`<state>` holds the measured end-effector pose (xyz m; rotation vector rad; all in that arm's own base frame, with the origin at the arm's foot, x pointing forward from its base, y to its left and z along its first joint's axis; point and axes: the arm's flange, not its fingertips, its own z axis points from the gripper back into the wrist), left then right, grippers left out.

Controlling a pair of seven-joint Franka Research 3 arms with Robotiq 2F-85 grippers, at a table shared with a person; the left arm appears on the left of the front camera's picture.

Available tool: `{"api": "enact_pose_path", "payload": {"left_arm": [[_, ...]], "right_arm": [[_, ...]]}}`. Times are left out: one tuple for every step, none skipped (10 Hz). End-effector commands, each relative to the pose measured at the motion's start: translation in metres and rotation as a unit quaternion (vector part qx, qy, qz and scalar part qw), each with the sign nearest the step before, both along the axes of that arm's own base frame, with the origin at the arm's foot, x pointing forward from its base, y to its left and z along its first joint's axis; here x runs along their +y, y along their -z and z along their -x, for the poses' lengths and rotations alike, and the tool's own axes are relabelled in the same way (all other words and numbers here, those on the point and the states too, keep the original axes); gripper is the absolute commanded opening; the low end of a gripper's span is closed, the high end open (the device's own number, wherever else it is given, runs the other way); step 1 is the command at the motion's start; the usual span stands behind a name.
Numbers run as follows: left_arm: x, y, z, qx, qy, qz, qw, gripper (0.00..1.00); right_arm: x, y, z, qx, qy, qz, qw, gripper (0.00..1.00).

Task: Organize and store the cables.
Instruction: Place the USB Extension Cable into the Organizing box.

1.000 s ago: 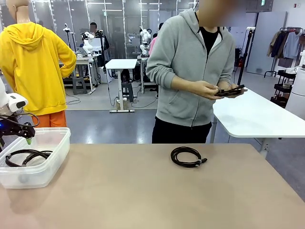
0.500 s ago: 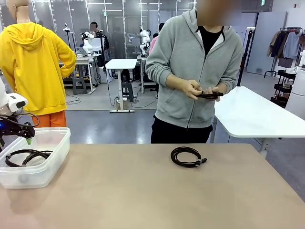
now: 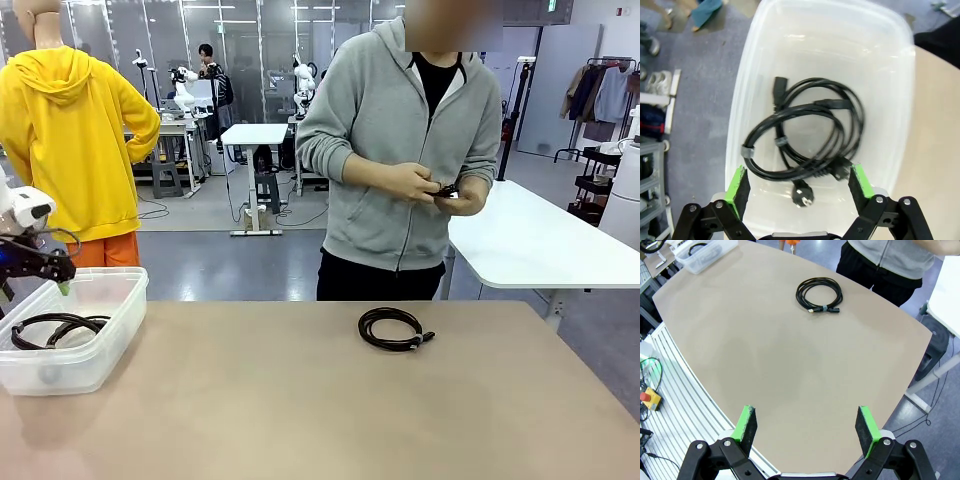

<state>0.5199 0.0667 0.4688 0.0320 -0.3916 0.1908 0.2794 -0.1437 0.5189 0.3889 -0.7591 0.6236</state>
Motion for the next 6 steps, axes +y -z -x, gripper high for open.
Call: {"api": "enact_pose_path", "payload": {"left_arm": [[-0.001, -0.047, 0.045, -0.023, 0.069, 0.071, 0.995, 1.0], [-0.004, -0.064, 0.065, -0.045, 0.107, 0.088, 0.989, 1.0], [-0.004, -0.079, 0.087, -0.054, 0.141, 0.106, 0.983, 1.0], [-0.005, -0.087, 0.105, -0.046, 0.176, 0.139, 0.973, 1.0], [-0.003, -0.095, 0.122, -0.039, 0.229, 0.139, 0.963, 1.0], [-0.001, -0.107, 0.142, -0.046, 0.266, 0.132, 0.954, 1.0]], "right_arm": [[-0.001, 0.0, 0.001, -0.005, -0.008, -0.001, 1.0, 1.0], [-0.001, 0.0, 0.001, -0.005, -0.008, -0.001, 1.0, 1.0], [-0.001, 0.0, 0.001, -0.005, -0.008, -0.001, 1.0, 1.0], [-0.001, 0.0, 0.001, -0.005, -0.008, -0.001, 1.0, 1.0], [-0.001, 0.0, 0.001, -0.005, -0.008, -0.001, 1.0, 1.0], [-0.001, 0.0, 0.001, -0.005, -0.008, -0.001, 1.0, 1.0]]}}
